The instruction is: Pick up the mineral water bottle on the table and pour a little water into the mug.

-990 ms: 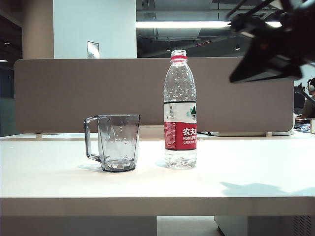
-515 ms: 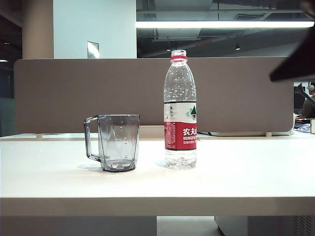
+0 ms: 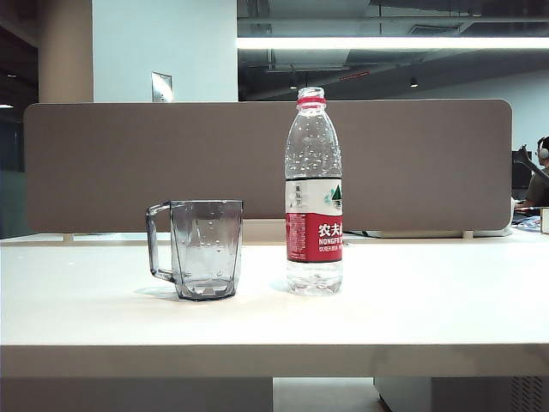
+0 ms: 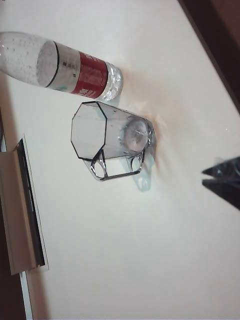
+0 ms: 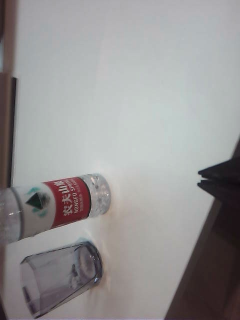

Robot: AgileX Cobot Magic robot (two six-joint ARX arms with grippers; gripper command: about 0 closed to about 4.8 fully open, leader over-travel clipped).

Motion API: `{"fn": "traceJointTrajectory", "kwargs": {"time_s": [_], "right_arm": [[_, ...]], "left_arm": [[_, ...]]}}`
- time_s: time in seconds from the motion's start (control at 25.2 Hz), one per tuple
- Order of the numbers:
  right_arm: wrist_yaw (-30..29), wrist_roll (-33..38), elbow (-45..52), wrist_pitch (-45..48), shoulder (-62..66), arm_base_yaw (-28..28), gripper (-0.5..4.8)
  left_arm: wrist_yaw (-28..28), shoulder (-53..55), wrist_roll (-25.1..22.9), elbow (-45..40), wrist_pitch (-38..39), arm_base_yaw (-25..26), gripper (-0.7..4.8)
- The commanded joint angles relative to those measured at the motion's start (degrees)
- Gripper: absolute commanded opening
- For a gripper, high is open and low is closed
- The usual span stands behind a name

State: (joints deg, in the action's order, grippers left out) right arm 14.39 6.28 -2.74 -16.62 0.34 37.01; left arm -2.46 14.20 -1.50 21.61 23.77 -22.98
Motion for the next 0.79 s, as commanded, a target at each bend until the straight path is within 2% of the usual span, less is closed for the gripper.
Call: {"fn": "traceJointTrajectory", "kwargs": {"time_s": [0.04, 0.28, 0.67, 0.79], "right_arm": [[-0.2, 0.2, 0.0, -0.8, -0.1, -1.0, -0.05], [-0.6, 0.2, 0.0, -0.7, -0.1, -7.8, -0.03], [-2.3, 2.8, 0.0, -0.6, -0.2, -25.9, 0.00], [-2.3, 2.8, 0.5, 1.2, -0.3, -27.8, 0.00]], "left_arm": [[-0.2, -0.1, 0.0, 0.3, -0.6, 0.1, -0.05], [-0.2, -0.2, 0.0, 0.3, -0.6, 0.1, -0.05], [-0.2, -0.2, 0.0, 0.3, -0.6, 0.1, -0.05], [-0.2, -0.2, 0.0, 0.3, -0.6, 0.1, -0.05]]}}
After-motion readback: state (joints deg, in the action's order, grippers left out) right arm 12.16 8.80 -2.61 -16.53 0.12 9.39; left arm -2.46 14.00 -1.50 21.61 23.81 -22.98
